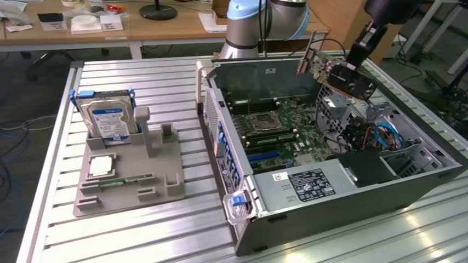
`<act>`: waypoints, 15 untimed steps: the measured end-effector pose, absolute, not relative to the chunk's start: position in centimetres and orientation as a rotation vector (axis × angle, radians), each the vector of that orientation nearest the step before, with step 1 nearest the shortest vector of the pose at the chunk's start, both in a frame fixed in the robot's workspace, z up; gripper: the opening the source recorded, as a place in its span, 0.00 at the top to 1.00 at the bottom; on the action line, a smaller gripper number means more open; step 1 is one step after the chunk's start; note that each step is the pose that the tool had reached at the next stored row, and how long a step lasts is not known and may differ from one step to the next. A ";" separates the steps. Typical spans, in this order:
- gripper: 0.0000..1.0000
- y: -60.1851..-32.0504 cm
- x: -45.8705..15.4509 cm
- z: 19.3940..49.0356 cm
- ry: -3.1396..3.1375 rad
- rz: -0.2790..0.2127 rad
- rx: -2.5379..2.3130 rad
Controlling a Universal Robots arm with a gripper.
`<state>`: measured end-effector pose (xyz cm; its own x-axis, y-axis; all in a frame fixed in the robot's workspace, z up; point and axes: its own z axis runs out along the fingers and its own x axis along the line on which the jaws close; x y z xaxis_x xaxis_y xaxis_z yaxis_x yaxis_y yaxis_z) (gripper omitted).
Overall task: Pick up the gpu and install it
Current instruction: 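Insert the gpu into the slot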
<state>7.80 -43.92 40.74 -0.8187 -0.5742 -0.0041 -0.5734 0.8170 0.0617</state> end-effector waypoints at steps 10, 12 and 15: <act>0.74 -43.9 7.8 40.6 -2.882 -0.092 1.195; 0.74 -43.9 7.8 40.6 -2.862 -0.091 1.241; 0.74 -43.9 7.8 40.6 -2.830 -0.090 1.309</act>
